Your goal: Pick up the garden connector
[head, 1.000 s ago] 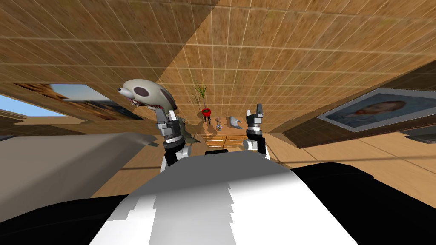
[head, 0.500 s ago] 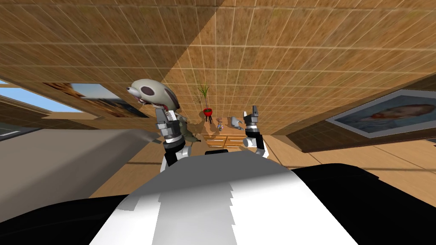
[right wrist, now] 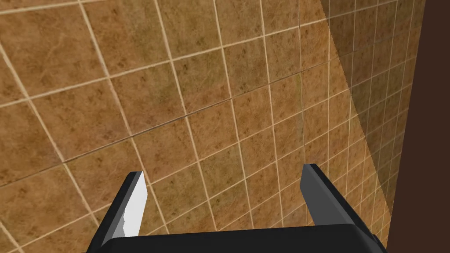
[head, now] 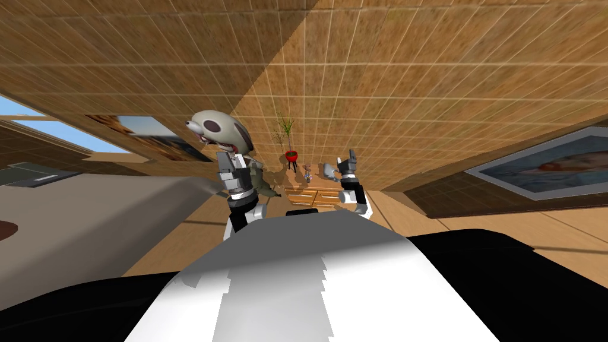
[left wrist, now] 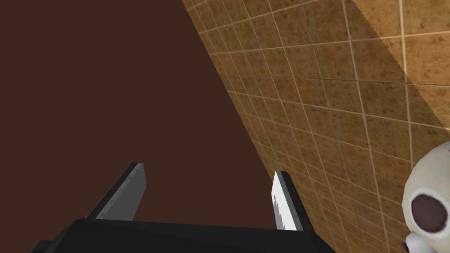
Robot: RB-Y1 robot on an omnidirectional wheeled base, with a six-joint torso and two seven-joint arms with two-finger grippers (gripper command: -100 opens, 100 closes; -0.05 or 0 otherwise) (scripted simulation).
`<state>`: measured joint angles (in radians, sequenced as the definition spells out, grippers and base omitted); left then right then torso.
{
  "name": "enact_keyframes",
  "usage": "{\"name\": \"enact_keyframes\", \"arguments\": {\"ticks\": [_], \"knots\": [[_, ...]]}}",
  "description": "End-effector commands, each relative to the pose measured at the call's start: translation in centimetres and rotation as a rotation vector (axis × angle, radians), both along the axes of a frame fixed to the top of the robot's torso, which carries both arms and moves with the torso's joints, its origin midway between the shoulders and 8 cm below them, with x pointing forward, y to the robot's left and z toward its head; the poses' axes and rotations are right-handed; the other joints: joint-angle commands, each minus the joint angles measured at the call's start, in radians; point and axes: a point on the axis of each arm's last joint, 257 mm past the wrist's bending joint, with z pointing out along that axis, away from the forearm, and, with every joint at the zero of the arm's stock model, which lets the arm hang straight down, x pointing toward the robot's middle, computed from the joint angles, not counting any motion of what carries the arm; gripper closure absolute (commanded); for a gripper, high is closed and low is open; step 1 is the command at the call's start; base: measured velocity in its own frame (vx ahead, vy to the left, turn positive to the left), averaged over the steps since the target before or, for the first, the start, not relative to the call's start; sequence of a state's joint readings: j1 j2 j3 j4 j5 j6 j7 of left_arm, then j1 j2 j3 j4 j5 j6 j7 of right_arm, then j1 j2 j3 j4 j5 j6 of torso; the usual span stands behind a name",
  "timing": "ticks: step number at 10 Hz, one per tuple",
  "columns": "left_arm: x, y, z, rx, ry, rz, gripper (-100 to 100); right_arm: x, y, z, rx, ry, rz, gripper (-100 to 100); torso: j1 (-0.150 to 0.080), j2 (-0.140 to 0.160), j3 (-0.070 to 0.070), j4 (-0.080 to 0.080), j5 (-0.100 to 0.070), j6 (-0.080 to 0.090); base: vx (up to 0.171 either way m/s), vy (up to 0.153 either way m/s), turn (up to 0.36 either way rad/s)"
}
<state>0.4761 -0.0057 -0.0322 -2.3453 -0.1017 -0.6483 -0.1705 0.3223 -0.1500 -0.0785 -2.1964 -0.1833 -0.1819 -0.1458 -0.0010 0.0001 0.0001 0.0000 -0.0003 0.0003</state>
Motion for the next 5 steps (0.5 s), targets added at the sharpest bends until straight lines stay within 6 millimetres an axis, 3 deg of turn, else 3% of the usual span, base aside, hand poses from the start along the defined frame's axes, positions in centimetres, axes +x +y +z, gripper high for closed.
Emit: {"name": "enact_keyframes", "arguments": {"ticks": [1,4,5], "knots": [[0.0,0.0,0.0,0.000,0.000,0.000,0,1.1,-0.8,-1.4,0.054,0.039,0.018,-100,0.000,0.000,0.000,0.000,0.000,0.000,-0.009,-0.015,0.106],[0.0,0.0,0.0,0.000,0.000,0.000,0,2.1,-1.4,-2.7,0.129,0.074,0.044,-100,0.000,0.000,0.000,0.000,0.000,0.000,-0.010,-0.015,0.079],[0.0,0.0,0.0,0.000,0.000,0.000,0,3.2,-2.1,-4.0,0.177,0.112,0.052,-100,0.000,0.000,0.000,0.000,0.000,0.000,-0.009,-0.018,0.111]]}}
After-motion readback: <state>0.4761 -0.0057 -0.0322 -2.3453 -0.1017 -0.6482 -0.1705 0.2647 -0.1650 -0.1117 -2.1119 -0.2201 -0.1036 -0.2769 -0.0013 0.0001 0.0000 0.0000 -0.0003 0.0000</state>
